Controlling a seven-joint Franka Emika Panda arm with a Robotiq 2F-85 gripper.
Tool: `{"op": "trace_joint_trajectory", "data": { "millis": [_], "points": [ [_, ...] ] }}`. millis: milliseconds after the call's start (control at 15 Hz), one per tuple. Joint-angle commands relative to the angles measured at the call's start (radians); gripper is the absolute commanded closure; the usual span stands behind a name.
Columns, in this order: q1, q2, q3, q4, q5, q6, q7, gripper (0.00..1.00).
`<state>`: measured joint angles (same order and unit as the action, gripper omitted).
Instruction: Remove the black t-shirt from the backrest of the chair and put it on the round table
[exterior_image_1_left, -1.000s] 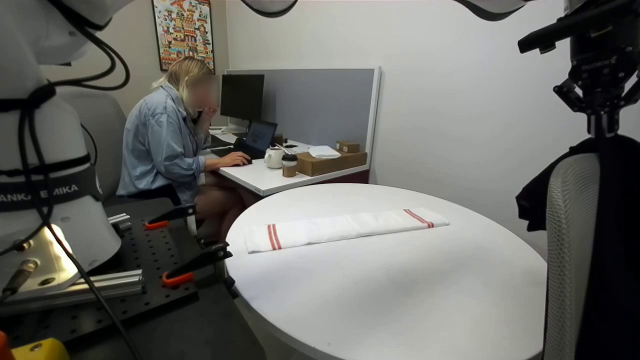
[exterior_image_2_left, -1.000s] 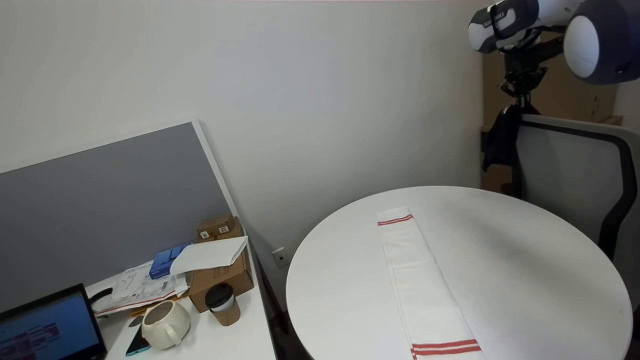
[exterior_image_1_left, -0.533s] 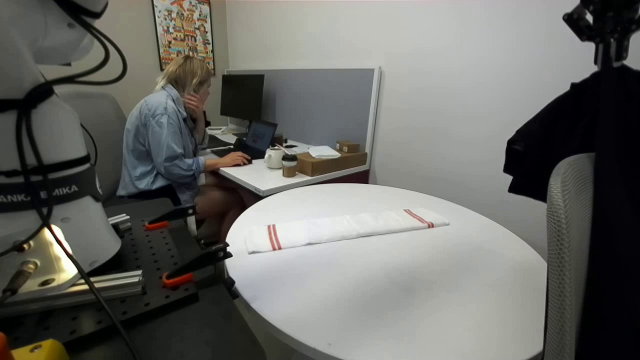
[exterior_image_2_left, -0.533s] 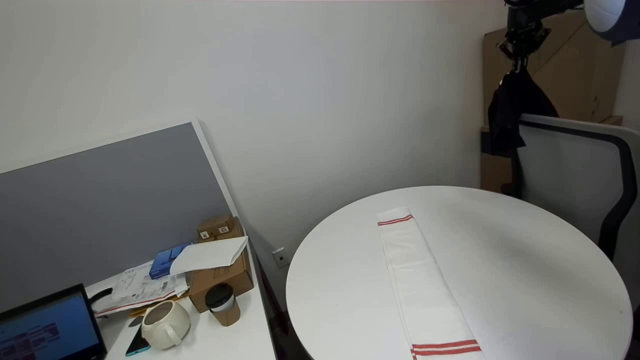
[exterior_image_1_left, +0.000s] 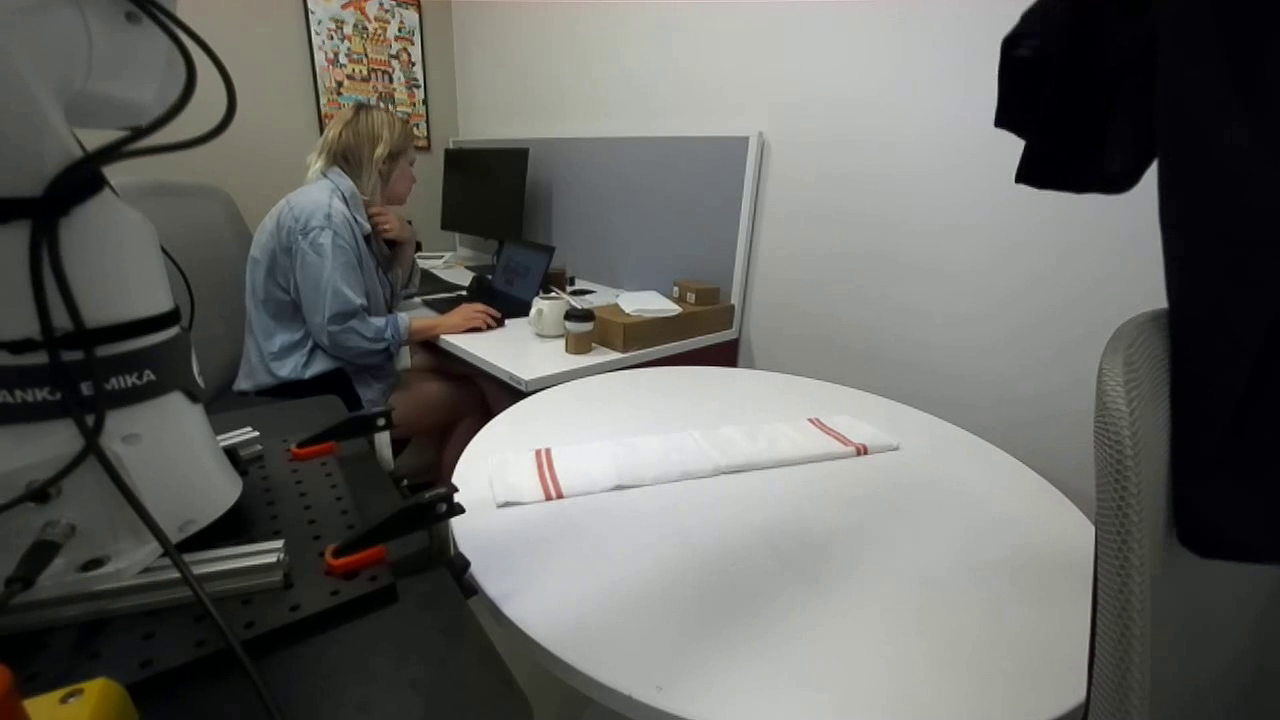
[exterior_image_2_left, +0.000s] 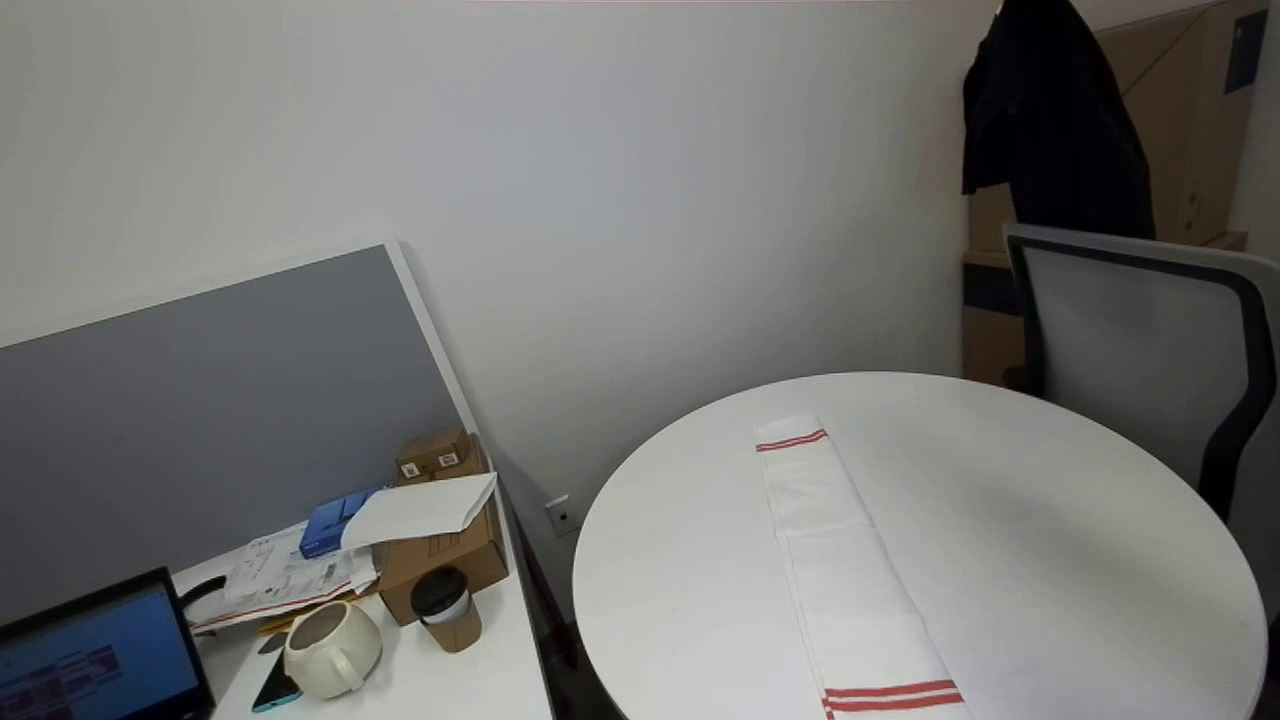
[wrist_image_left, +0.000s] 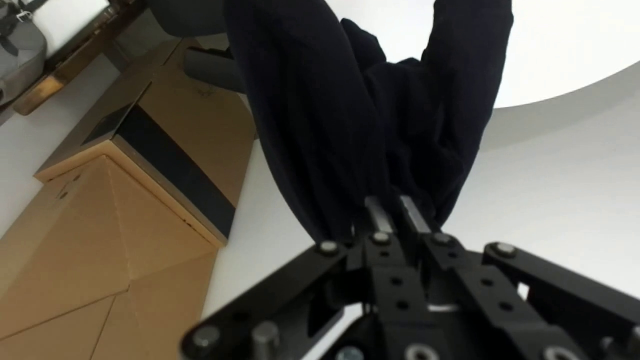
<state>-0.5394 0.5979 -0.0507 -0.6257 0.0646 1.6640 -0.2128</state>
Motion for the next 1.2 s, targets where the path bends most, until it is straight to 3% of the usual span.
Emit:
{"op": "trace_joint_trajectory", "data": {
  "millis": [0,600,1133],
  "points": [
    [0.001,-0.111,0.020,0.017,0.021,-0.071,-0.009,0.92],
    [0.042,-0.266,0.056,0.063,0.016,-0.185,0.008,0.92],
    [0.117,-0.254,0.071,0.054,-0.017,-0.200,0.026,0.92]
  ]
}}
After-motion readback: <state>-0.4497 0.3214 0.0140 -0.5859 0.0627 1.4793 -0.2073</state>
